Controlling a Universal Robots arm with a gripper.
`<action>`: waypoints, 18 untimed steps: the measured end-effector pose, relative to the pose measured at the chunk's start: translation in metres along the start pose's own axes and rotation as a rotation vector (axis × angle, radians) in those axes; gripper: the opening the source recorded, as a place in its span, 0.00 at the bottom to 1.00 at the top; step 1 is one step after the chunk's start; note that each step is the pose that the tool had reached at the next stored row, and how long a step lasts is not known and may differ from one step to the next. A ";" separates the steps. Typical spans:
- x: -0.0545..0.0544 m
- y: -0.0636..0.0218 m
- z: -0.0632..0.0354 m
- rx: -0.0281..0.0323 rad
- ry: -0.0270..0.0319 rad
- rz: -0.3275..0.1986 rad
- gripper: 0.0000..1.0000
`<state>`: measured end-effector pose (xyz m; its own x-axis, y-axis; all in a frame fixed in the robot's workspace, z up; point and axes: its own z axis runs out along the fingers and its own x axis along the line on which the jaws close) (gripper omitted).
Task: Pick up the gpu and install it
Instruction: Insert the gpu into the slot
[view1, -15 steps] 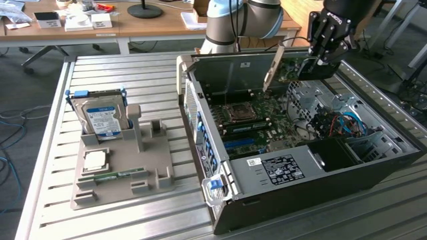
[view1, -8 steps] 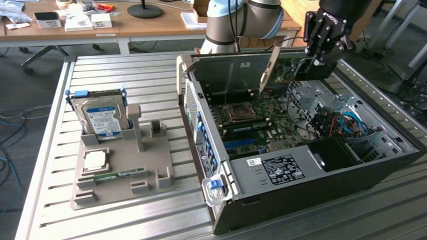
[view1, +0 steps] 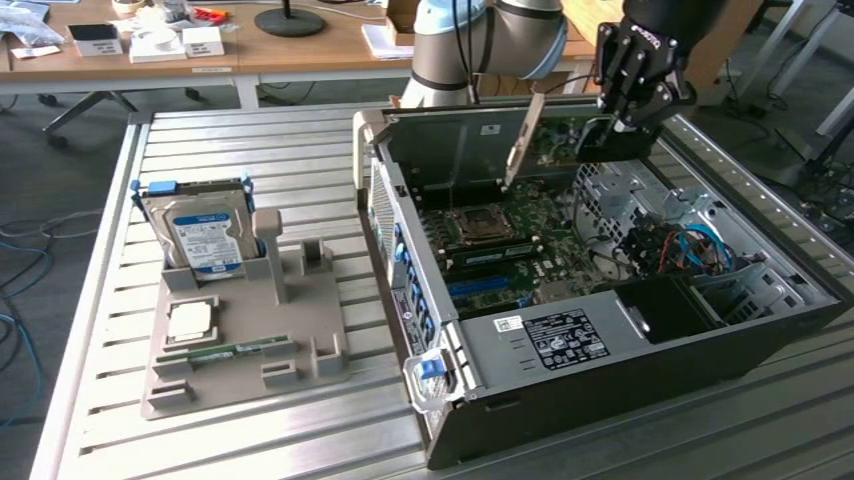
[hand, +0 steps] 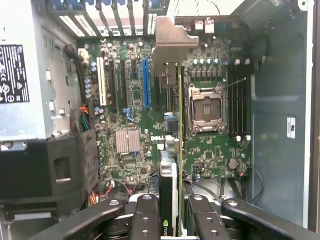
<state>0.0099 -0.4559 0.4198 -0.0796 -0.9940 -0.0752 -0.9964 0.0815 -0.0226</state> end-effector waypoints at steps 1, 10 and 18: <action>0.000 0.0022 -0.0001 0.0000 0.0001 0.000 0.27; 0.000 0.0061 -0.0002 0.0000 0.0000 0.000 0.27; 0.001 0.0072 -0.0002 0.0000 0.0000 0.000 0.27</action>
<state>0.0026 -0.4559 0.4198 -0.0800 -0.9940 -0.0752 -0.9964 0.0819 -0.0226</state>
